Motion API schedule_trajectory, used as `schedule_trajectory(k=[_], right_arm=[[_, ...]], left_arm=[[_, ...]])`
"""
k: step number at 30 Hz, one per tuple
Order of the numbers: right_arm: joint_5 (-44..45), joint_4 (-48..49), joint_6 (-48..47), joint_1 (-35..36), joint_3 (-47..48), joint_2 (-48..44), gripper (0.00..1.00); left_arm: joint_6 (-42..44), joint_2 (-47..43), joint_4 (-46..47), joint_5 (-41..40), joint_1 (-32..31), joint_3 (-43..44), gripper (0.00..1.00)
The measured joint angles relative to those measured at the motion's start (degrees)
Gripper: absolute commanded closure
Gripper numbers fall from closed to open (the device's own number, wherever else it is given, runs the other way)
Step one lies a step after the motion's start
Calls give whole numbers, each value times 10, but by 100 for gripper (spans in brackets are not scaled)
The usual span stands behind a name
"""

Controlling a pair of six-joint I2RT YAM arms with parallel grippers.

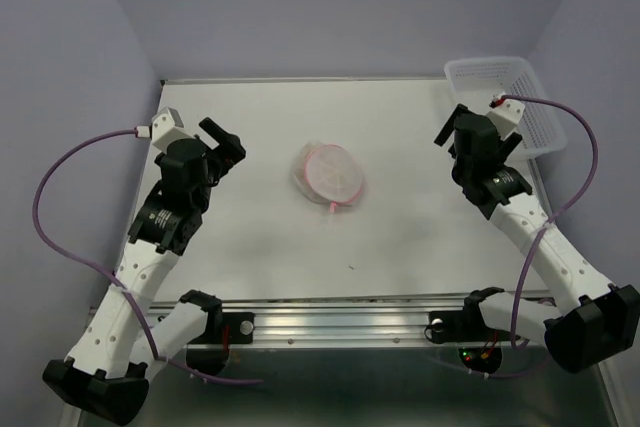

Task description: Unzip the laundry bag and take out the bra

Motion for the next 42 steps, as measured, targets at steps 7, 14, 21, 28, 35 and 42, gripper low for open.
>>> schedule_trajectory(k=[7,14,21,28,35,42], right_arm=[[-23,-6,-7,0,0,0,0],[-64,-14,-16,0,0,24,0],[-118,-17,-20,0,0,29,0],[-145,-19,-26,0,0,41,0],[-148,-19,-30,0,0,41,0],[-148,-19,-35,0,0,48,0]], left_arm=[[-7,-9,38,41,0,-22,1],[-17,98,146,207,-23,-97,1],[-13,199,200,260,-71,-97,1],[-14,263,235,266,-85,-88,1],[-16,311,243,268,-91,-80,8],[-17,373,259,276,-92,-56,23]])
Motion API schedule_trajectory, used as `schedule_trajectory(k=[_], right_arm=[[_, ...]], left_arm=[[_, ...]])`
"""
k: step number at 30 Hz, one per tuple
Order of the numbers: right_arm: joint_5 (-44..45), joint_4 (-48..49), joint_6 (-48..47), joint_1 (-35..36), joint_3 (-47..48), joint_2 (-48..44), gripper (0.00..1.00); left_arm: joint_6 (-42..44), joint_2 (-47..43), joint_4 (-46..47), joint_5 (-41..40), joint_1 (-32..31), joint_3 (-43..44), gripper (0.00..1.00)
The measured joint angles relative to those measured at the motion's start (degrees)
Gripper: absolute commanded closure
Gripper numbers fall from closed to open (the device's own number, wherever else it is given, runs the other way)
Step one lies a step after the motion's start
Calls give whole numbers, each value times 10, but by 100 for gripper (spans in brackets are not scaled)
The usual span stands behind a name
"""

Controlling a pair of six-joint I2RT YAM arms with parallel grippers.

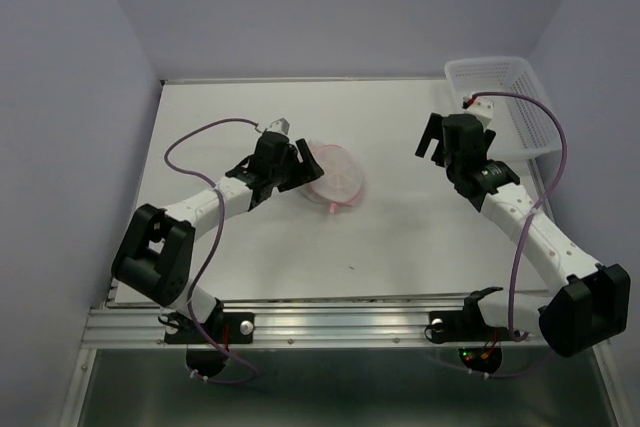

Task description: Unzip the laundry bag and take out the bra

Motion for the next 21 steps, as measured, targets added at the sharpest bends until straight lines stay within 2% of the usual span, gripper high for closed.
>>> schedule_trajectory(k=[4,7,8,9,11,17,21], right_arm=[[1,0,0,0,0,1,0],[1,0,0,0,0,1,0],[1,0,0,0,0,1,0],[1,0,-1,0,0,1,0],[0,0,-3,0,0,1,0],[-56,5,-27,0,-2,1,0],[-169,27,-68,4,-17,0,0]], left_arm=[[-1,21,10,5,0,5,28],[0,31,14,7,-1,8,58],[0,34,16,7,-1,10,70],[-1,35,17,8,-1,11,87],[-5,38,20,11,-1,17,100],[-9,37,27,30,-3,39,100],[-31,15,16,31,-7,43,100]])
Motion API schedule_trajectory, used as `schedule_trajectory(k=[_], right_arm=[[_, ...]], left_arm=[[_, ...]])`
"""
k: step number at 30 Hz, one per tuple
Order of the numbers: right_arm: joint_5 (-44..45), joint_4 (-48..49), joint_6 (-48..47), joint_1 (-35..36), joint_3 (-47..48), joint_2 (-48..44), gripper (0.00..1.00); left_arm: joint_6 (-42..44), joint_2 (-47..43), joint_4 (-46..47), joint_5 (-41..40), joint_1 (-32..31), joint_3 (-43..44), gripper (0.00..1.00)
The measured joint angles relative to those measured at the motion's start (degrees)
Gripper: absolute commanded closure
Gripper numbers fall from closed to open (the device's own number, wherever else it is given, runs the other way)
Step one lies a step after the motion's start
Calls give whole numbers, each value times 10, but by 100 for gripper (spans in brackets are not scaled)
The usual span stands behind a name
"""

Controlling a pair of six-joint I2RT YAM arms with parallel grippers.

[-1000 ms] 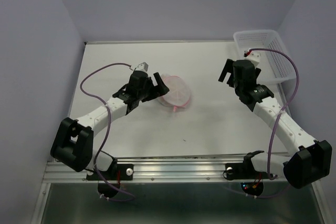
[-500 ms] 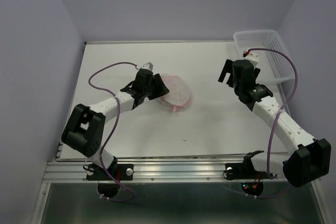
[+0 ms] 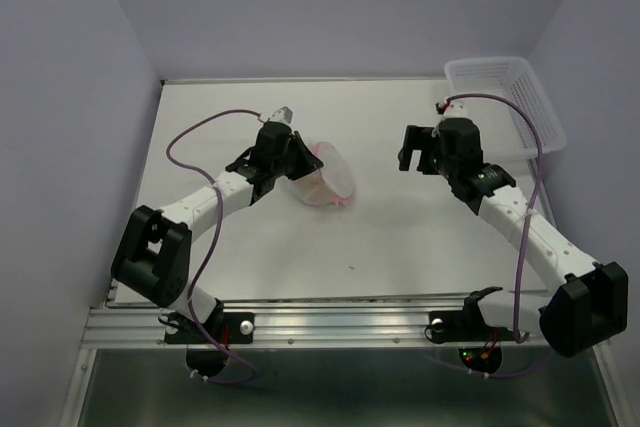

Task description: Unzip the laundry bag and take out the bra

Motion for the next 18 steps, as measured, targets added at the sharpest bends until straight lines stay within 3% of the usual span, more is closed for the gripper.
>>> schedule_trajectory(k=[8,18], right_arm=[[-112,18,-60,52,-28,-5,0],[-113,56,-78,156,-69,38,2]], left_arm=[[-38,-39,-58,-40,-9,37,100],[-63,-21,-96,-44,-9,47,100]])
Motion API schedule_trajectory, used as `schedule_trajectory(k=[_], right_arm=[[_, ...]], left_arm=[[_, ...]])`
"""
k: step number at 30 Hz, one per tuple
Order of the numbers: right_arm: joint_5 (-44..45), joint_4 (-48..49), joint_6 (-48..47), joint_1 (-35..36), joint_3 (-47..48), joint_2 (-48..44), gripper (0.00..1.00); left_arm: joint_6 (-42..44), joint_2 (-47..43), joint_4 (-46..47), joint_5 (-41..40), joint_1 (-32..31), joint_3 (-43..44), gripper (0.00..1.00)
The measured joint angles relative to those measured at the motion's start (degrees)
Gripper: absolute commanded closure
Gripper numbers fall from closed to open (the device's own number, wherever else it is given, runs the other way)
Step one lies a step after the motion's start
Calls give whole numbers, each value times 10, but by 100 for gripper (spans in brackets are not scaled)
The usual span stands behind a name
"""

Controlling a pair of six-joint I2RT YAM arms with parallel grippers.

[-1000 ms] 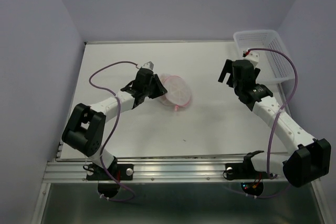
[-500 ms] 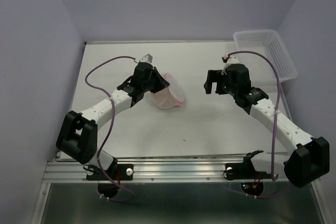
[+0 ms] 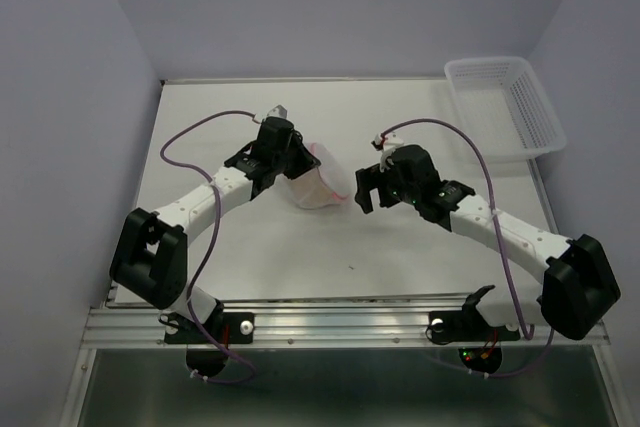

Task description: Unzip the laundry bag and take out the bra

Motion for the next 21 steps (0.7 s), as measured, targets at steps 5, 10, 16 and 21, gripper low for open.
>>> schedule_trajectory(k=[5,10,16,21], right_arm=[[21,17,10,21,0,47,0],[37,32,26,45,8,95,0],[70,38,42,65,38,139,2],[96,45,60,73,63,157,24]], left_arm=[[-16,6,-10,-2,0,0,100],[-27,6,-12,-3,0,0,100],[-38,6,-12,-3,0,0,100],[-44,5,-12,-3,-2,0,100]])
